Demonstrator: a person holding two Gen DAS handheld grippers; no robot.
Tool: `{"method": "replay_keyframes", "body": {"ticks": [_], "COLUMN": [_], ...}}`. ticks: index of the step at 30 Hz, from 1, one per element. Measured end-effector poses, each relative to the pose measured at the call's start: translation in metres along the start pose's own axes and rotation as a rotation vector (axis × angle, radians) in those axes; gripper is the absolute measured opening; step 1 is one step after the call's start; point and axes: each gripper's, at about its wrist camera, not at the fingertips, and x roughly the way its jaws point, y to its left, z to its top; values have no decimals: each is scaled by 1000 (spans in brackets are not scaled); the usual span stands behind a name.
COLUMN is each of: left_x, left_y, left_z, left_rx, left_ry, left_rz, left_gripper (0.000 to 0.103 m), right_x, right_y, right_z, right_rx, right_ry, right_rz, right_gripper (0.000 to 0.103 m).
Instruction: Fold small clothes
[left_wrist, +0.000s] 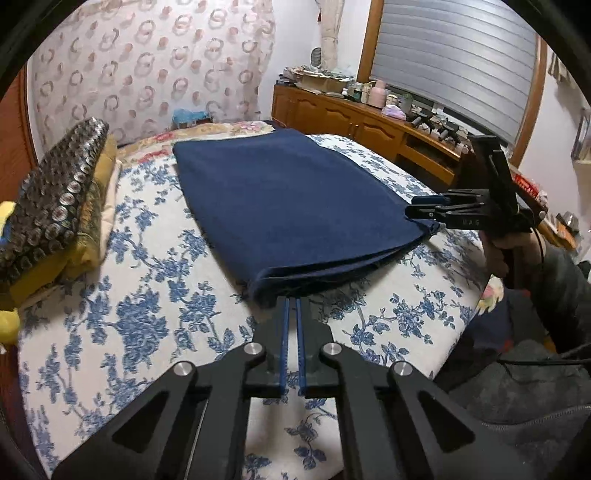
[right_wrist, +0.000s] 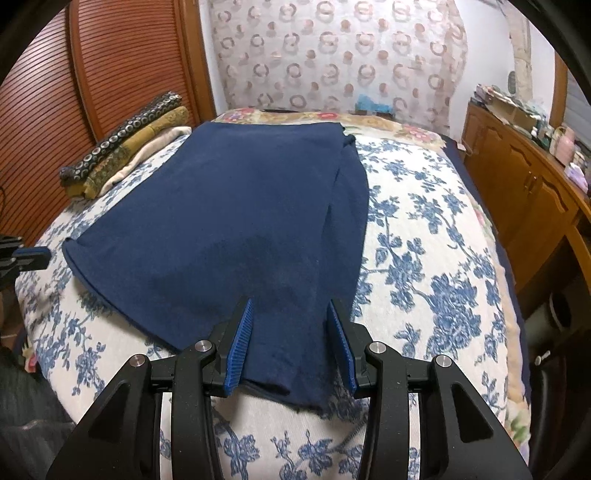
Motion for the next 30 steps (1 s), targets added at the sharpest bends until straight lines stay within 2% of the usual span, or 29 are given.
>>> {"method": "replay_keyframes", "body": {"ticks": [4, 6, 8, 10, 12, 16, 22, 26, 27, 29, 30], "left_x": [-3, 0, 6, 14, 25, 42, 61, 59, 59, 60, 60], "left_y": [9, 14, 18, 20, 22, 23, 22, 21, 20, 20, 20], "left_z": [7, 11, 16, 20, 23, 25, 15, 15, 15, 16, 18], "left_rx": [-21, -24, -27, -30, -36, -40, -66, -80, -78, -75, -75], "left_ry": [-23, -28, -24, -14, 7, 44, 127, 115, 113, 113, 113], "left_rz": [24, 44, 38, 16, -3, 7, -27, -38, -44, -66, -68], "left_gripper": [5, 15, 24, 27, 42, 45, 45, 45, 43, 30, 20], "right_x": [-3, -4, -3, 1, 6, 12, 12, 12, 13, 14, 15], "right_y": [-1, -1, 0, 1, 0, -2, 6, 13, 14, 15, 14], "right_z": [1, 3, 4, 5, 6, 2, -1, -1, 0, 1, 2], "right_rx": [9, 13, 11, 10, 17, 25, -16, -47, -54, -54, -49], "right_ry": [-8, -15, -15, 1, 24, 52, 68, 68, 68, 66, 64], "right_rz": [-5, -6, -9, -22, -31, -43, -18, 38, 50, 88, 103], "right_gripper": [44, 57, 60, 62, 62, 62, 62, 30, 22, 11, 9]}}
